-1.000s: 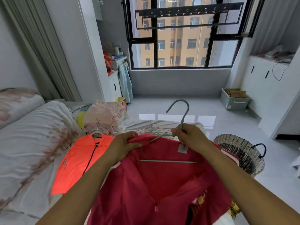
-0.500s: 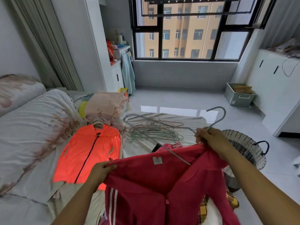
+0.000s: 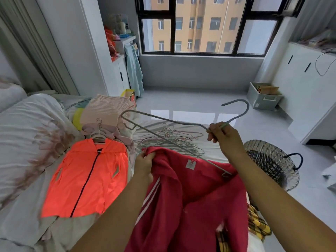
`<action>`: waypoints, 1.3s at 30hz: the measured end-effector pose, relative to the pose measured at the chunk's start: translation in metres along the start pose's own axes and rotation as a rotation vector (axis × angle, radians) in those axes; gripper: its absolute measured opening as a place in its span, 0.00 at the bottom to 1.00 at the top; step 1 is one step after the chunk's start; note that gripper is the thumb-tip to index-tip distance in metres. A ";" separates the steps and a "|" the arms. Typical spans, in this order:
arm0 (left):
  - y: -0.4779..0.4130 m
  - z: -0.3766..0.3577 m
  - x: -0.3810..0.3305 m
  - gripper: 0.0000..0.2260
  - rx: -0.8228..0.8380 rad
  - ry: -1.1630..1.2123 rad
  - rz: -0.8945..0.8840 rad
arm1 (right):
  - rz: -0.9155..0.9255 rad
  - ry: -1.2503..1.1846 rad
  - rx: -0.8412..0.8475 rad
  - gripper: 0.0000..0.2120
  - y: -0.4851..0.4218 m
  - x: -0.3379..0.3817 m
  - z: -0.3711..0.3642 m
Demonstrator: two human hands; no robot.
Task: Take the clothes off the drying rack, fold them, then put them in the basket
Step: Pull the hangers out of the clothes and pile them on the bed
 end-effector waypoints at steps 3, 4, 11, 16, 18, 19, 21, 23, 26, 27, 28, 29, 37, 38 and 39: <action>-0.037 -0.007 -0.010 0.05 0.148 -0.249 0.088 | 0.003 -0.052 -0.091 0.14 -0.032 -0.006 -0.013; -0.048 -0.006 -0.010 0.07 0.196 -0.435 0.114 | 0.001 -0.049 -0.101 0.14 -0.045 -0.009 -0.019; -0.134 0.025 0.014 0.12 0.177 -0.889 -0.312 | -0.162 0.298 0.050 0.15 -0.104 -0.081 -0.090; -0.184 0.012 0.022 0.25 0.210 -1.257 -1.013 | -0.294 0.464 0.230 0.14 -0.106 -0.146 -0.137; -0.203 0.007 0.034 0.23 0.307 -1.344 -0.939 | -0.306 0.457 0.284 0.15 -0.111 -0.157 -0.149; -0.212 0.006 0.039 0.18 0.357 -1.325 -0.860 | -0.317 0.439 0.316 0.15 -0.115 -0.162 -0.152; -0.229 0.007 0.042 0.09 0.431 -1.216 -0.686 | -0.344 0.377 0.395 0.15 -0.125 -0.174 -0.157; -0.245 0.011 0.040 0.09 0.446 -1.086 -0.523 | -0.351 0.332 0.477 0.10 -0.135 -0.187 -0.158; -0.269 0.021 0.037 0.04 0.377 -1.008 -0.335 | -0.375 0.434 0.552 0.02 -0.150 -0.219 -0.142; -0.276 0.024 0.035 0.04 0.363 -1.010 -0.285 | -0.398 0.497 0.571 0.04 -0.154 -0.233 -0.132; -0.283 0.027 0.033 0.09 0.340 -1.023 -0.255 | -0.445 0.534 0.580 0.04 -0.156 -0.247 -0.121; -0.290 0.030 0.032 0.12 0.319 -1.036 -0.231 | -0.506 0.541 0.588 0.06 -0.156 -0.259 -0.110; -0.314 0.032 0.054 0.11 0.116 -1.195 -0.176 | -0.830 0.165 0.398 0.08 -0.143 -0.310 -0.063; -0.313 0.032 0.058 0.17 0.101 -1.228 -0.205 | -0.846 0.123 0.314 0.09 -0.145 -0.319 -0.063; -0.313 0.033 0.064 0.20 0.095 -1.243 -0.219 | -0.854 0.066 0.253 0.10 -0.147 -0.326 -0.064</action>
Point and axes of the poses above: each hand's wrist, its own y-axis away from the middle knuckle, its own z-axis out of the back of the hand, x = y × z, the point moved 2 cm from there along -y, towards the middle knuckle
